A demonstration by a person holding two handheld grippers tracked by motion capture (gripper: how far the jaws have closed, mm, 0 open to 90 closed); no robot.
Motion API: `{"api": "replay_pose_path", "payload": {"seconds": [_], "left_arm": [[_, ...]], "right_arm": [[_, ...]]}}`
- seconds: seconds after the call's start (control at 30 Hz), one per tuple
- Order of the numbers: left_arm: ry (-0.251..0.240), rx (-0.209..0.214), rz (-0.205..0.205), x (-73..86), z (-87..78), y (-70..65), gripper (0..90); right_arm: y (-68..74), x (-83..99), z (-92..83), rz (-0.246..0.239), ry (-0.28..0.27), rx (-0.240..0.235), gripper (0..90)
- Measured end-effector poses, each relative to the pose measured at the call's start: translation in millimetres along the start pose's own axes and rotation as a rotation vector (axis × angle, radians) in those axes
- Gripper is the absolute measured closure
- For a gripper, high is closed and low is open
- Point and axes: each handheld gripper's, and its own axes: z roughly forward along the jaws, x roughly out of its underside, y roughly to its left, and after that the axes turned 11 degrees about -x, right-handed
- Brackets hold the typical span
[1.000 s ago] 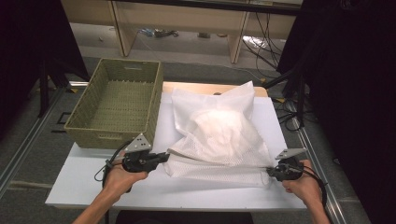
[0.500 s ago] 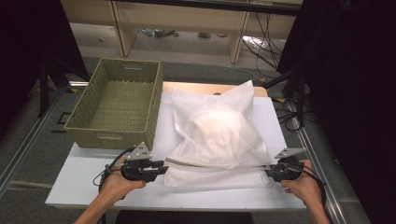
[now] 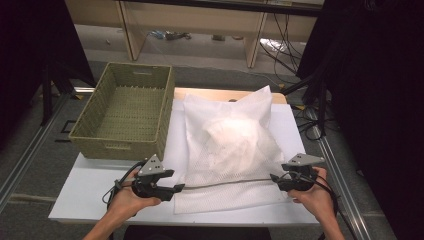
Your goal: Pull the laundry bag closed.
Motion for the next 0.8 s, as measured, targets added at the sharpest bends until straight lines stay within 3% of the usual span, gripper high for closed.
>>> {"api": "replay_pose_path", "payload": {"seconds": [0.13, 0.3, 0.33, 0.43, 0.47, 0.53, 0.6, 0.63, 0.7, 0.8], "left_arm": [[-0.011, -0.013, -0.041, 0.1, 1.1, 2.6, 35.5], [-0.016, -0.036, -0.044, -0.3, -0.3, 7.9, 33.4], [-0.016, -0.041, -0.061, -0.2, 0.1, 7.9, 33.3], [-0.009, -0.043, -0.071, 1.2, 1.5, 9.9, 32.9], [0.004, -0.042, -0.047, 1.2, 1.0, 12.0, 32.6], [0.005, -0.044, -0.051, 1.8, 0.7, 12.1, 32.1], [-0.007, -0.043, -0.073, 2.5, 0.1, 10.7, 31.9], [-0.003, -0.049, -0.048, 2.7, -1.0, 12.1, 31.5], [-0.008, -0.047, -0.066, 2.7, -0.7, 11.4, 31.2], [-0.009, -0.042, -0.075, 3.2, -0.7, 9.1, 31.2]], "right_arm": [[2.4, -3.2, 1.4, -0.001, -0.046, -0.001, 39.3], [2.9, -5.0, 2.6, -0.049, -0.087, -0.013, 35.8], [4.9, -4.9, 2.2, -0.029, -0.108, -0.003, 35.3], [6.9, -6.1, 1.7, -0.002, -0.119, -0.05, 29.8], [6.5, -6.0, 1.9, -0.009, -0.123, -0.051, 28.3], [9.4, -4.5, 2.7, 0.014, -0.128, -0.051, 25.7], [8.8, -3.6, 2.9, 0.0, -0.142, -0.058, 21.1], [9.0, -3.7, 2.8, -0.003, -0.159, -0.058, 19.3], [13.0, -3.4, 1.5, 0.021, -0.189, -0.068, 18.3], [16.7, -1.3, -2.1, -0.008, -0.231, -0.072, 17.0]]}}
